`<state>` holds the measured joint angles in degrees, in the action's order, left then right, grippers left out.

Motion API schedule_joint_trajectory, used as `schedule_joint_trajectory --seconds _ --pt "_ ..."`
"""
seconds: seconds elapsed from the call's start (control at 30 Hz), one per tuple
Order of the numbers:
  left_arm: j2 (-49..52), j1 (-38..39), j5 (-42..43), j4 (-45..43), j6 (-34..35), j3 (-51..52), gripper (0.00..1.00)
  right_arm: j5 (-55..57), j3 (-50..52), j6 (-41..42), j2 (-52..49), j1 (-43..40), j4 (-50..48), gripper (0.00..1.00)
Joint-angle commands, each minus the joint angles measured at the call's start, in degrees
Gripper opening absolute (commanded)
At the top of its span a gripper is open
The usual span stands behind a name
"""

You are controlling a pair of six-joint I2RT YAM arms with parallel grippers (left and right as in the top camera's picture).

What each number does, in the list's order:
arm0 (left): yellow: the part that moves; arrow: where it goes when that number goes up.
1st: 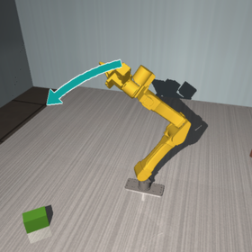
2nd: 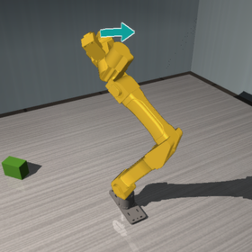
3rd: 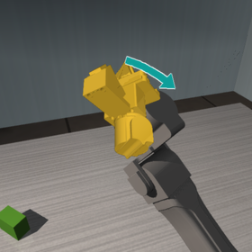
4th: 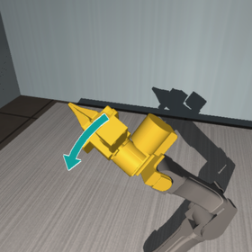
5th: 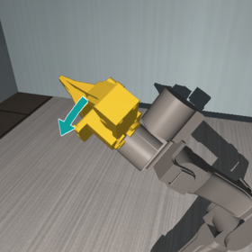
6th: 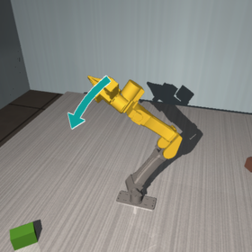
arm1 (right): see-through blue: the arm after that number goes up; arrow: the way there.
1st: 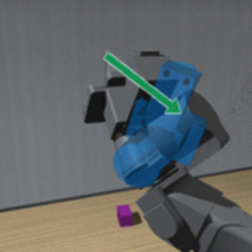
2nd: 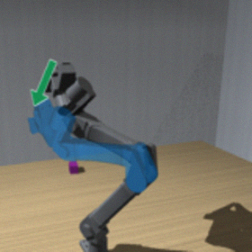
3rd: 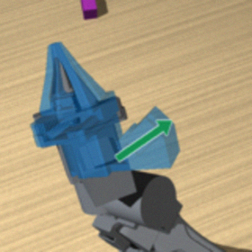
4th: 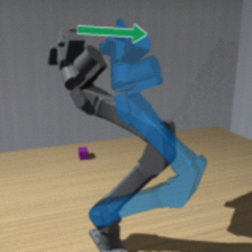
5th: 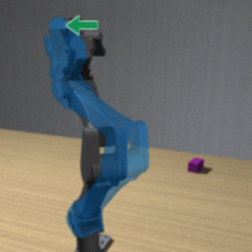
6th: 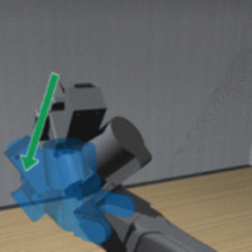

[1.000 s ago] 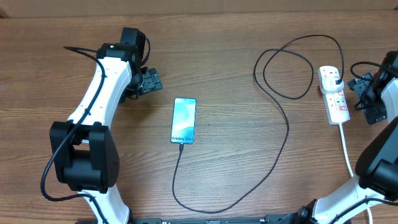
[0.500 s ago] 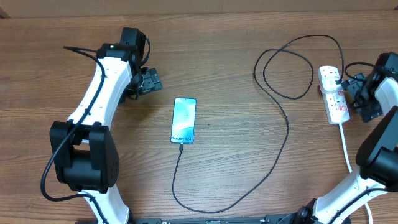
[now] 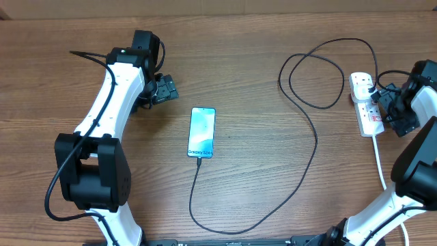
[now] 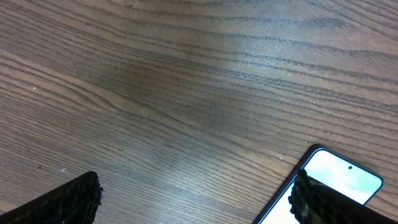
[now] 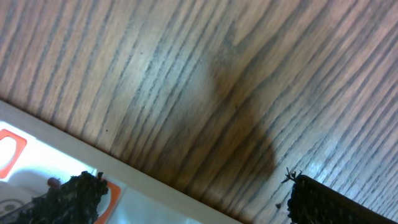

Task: Plug charger to phone and switch on socket
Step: 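Press the power strip switch down with the right gripper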

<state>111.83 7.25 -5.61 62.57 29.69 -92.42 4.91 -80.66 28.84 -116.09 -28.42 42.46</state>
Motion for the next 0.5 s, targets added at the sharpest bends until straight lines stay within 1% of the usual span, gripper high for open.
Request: schedule_joint_trajectory --seconds 0.0,0.3,0.47 --pt "0.55 -0.09 0.09 -0.02 0.74 -1.07 1.00 -5.49 1.09 -2.08 0.02 1.49 0.28 1.00" --pt "0.55 -0.09 0.09 -0.02 0.72 -1.07 1.00 -6.88 3.58 -2.40 0.00 1.49 -0.57 1.00" --pt "0.55 -0.09 0.09 -0.02 0.72 -1.07 1.00 -10.88 3.58 -6.12 0.00 1.99 0.52 1.00"
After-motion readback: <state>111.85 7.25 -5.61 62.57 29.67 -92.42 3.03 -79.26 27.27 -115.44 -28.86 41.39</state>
